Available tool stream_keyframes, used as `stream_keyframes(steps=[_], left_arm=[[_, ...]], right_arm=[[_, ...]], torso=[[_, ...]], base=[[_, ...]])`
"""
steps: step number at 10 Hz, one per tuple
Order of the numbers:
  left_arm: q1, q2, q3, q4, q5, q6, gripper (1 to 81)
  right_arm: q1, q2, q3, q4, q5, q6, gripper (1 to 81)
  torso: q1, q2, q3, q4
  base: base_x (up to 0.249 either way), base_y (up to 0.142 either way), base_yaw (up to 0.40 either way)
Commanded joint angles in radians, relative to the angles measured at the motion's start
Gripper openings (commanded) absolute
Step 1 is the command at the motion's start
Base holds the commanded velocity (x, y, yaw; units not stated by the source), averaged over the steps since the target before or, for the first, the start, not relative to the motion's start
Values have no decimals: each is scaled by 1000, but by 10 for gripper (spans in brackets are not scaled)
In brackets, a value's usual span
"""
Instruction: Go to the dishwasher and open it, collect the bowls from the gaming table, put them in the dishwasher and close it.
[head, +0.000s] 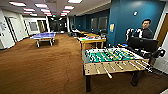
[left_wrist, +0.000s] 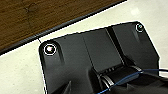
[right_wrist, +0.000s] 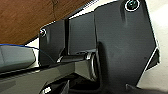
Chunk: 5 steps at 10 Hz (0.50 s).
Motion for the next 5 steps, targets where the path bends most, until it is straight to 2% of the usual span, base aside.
stream_keyframes(steps=[1, 5], left_arm=[[-54, -2, -2, -5, 44, -7, 811], [-54, 3, -2, -5, 42, -9, 811]], right_arm=[[44, 12, -9, -18, -52, -9, 811], [47, 26, -39, -18, -52, -9, 811]], torso=[[1, 0, 0, 0], [1, 0, 0, 0]], base=[[0, 0, 0], [0, 0, 0]])
